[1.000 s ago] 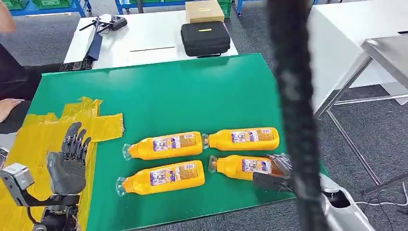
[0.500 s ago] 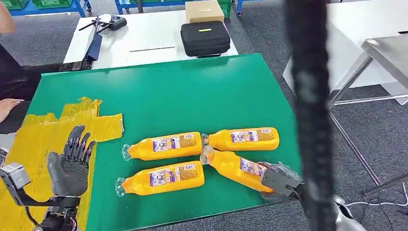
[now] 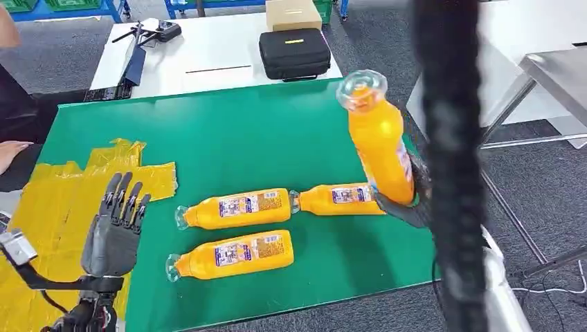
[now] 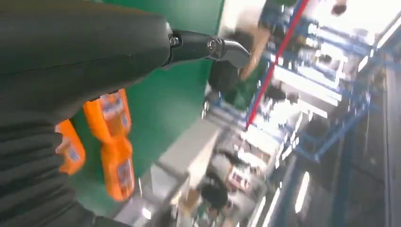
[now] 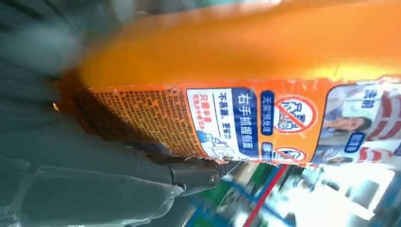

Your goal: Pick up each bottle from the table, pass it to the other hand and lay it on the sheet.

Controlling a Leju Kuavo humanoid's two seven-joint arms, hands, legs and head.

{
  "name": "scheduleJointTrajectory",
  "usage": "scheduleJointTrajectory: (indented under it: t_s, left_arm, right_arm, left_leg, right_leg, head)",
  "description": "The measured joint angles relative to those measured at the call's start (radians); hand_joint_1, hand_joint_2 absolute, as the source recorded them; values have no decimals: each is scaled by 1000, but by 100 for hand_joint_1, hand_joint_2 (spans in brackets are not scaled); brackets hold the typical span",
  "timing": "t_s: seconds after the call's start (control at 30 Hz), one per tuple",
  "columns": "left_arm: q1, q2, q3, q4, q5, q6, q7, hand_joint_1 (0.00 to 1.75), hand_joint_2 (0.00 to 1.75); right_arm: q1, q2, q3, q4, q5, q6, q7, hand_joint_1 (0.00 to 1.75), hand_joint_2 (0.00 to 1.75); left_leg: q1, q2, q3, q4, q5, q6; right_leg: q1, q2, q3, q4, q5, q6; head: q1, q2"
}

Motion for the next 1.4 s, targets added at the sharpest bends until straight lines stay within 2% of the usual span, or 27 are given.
scheduleJointTrajectory:
  t_s: [0.07, 0.13, 0.33, 0.8, 0.97, 1.13, 1.27, 1.4]
  left_arm:
    - [-62, -12, -43, 24, 23, 0, 17, 0, 175]
    - [-109, -26, -81, 44, 37, 2, 25, 0, 175]
    - [-173, -44, -131, 76, 56, 15, 34, 0, 175]
    - [-190, -46, -143, 96, 57, 17, 35, 0, 175]
    - [-220, -44, -156, 110, 57, 45, 30, 0, 175]
    - [-272, -44, -178, 139, 37, 139, 30, 0, 175]
    - [-318, -52, -203, 162, -6, 291, 31, 0, 175]
    - [-349, -59, -211, 185, 5, 352, 26, 0, 175]
  right_arm:
    - [-106, 54, 75, 89, 68, -56, 53, 175, 175]
    - [-189, 108, 151, 173, 96, -63, 90, 175, 175]
    - [-317, 216, 291, 326, 137, -64, 135, 175, 175]
    - [-370, 262, 347, 418, 140, -63, 141, 175, 175]
    - [-408, 309, 394, 456, 207, -56, 172, 175, 175]
    - [-455, 370, 467, 505, 285, -101, 173, 175, 175]
    - [-455, 407, 544, 514, 403, -160, 179, 175, 175]
    - [-441, 434, 642, 518, 531, -220, 197, 175, 175]
  left_leg:
    - [0, 1, -3, 0, 4, 1]
    - [0, 1, -6, 0, 7, -1]
    - [1, -2, -11, 0, 10, -3]
    - [1, -4, -15, 0, 10, -2]
    - [1, -3, -16, 0, 10, -3]
    - [3, -4, -16, 0, 11, -4]
    - [3, -4, -16, 0, 11, -4]
    - [3, -4, -17, 0, 11, -4]
  right_leg:
    - [0, 1, -3, 0, 4, 0]
    - [0, 1, -6, 0, 6, 1]
    - [1, 0, -10, 1, 8, -1]
    - [0, -1, -14, 1, 8, -1]
    - [0, -1, -15, 1, 8, -1]
    - [1, -1, -15, 1, 8, -1]
    - [2, -1, -15, 1, 8, -1]
    - [2, -1, -16, 1, 8, -1]
  head:
    - [0, 0]
    - [0, 0]
    - [0, 0]
    - [0, 0]
    - [0, 0]
    - [0, 0]
    - [0, 0]
    - [0, 0]
